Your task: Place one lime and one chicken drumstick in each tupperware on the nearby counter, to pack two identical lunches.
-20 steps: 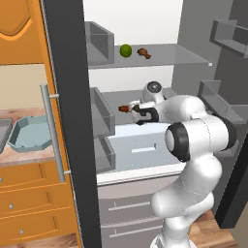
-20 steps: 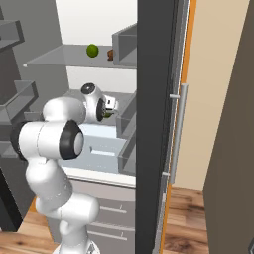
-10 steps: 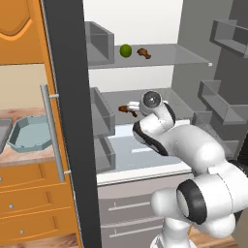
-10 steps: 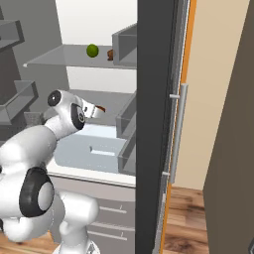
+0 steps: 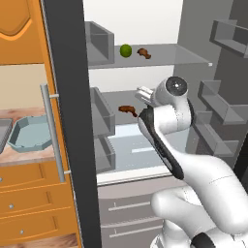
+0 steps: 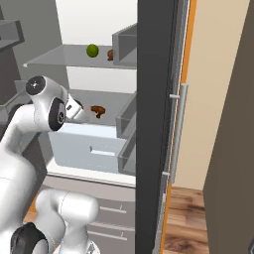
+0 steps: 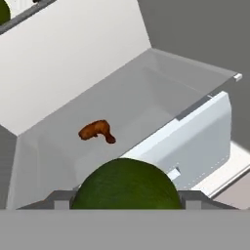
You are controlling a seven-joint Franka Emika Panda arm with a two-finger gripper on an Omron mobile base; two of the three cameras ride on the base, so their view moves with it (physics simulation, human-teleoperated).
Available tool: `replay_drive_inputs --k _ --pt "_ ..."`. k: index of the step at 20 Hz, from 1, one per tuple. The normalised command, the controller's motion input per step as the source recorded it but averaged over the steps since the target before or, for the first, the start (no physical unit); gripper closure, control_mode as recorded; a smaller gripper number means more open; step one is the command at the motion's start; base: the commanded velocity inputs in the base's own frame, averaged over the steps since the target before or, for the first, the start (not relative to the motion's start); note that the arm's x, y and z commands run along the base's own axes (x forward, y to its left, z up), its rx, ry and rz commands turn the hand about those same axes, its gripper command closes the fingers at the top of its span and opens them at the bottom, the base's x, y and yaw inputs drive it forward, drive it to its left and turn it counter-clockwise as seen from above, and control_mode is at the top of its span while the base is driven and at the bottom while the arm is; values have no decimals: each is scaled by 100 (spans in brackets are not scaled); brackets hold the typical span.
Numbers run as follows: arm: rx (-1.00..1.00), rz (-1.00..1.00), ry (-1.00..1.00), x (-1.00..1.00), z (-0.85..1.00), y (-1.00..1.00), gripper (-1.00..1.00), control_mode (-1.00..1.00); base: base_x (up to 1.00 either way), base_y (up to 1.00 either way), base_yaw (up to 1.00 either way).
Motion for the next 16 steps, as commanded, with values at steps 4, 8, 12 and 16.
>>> replay_drive_inputs --k 4,8,12,16 --pt "21 -2 9 -98 26 9 100 -100 0 0 0" --pt "0 -1 3 -50 -14 26 100 100 -50 28 -4" --pt "0 0 0 0 0 0 100 100 -100 62 -9" --pt "0 0 0 0 0 0 100 100 -100 73 -13"
